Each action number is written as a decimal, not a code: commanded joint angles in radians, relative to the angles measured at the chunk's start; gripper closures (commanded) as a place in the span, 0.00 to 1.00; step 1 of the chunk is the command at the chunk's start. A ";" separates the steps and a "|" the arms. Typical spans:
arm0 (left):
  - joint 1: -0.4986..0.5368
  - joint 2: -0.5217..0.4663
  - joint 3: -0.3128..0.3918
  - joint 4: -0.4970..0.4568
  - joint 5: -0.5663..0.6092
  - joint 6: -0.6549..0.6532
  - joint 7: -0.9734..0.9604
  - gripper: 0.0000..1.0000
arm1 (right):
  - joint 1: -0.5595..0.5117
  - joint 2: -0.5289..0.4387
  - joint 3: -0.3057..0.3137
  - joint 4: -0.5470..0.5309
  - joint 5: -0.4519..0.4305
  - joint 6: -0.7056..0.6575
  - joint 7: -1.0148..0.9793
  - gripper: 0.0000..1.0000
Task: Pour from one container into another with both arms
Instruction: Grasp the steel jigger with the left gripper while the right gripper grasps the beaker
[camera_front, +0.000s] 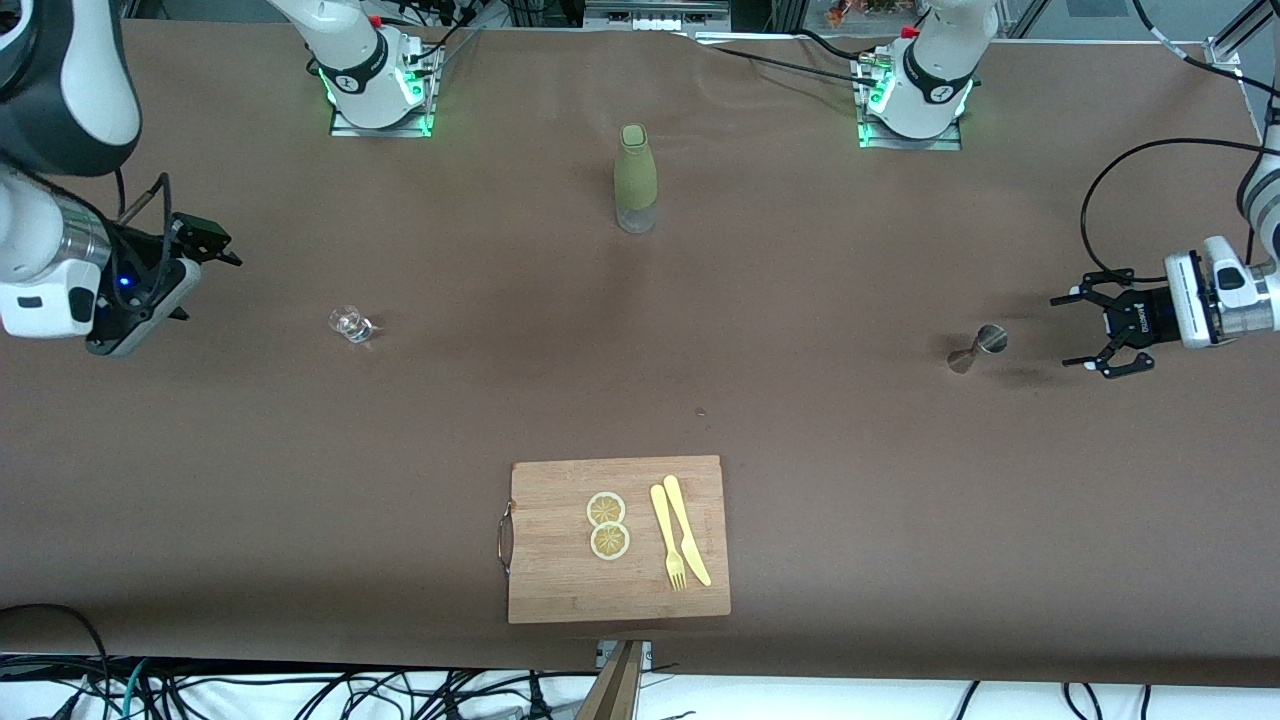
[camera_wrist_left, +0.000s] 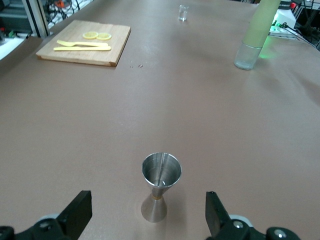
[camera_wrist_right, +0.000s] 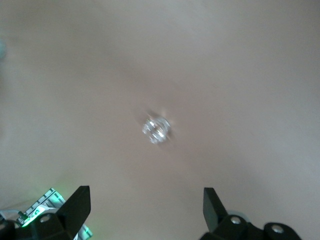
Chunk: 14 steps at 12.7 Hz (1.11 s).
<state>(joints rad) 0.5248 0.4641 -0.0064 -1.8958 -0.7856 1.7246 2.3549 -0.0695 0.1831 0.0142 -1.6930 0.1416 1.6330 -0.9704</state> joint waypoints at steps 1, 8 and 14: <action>0.021 0.056 -0.007 -0.002 -0.043 -0.002 0.124 0.00 | -0.084 0.105 -0.017 0.007 0.207 0.011 -0.288 0.00; 0.018 0.186 -0.007 -0.019 -0.159 0.001 0.305 0.00 | -0.239 0.366 -0.060 0.004 0.574 -0.079 -0.852 0.00; -0.020 0.254 -0.010 -0.022 -0.253 0.004 0.331 0.00 | -0.259 0.536 -0.059 -0.007 0.708 -0.021 -1.294 0.00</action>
<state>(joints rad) 0.5287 0.6999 -0.0197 -1.9123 -0.9848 1.7247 2.6253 -0.3160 0.6876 -0.0537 -1.7021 0.8115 1.6054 -2.1547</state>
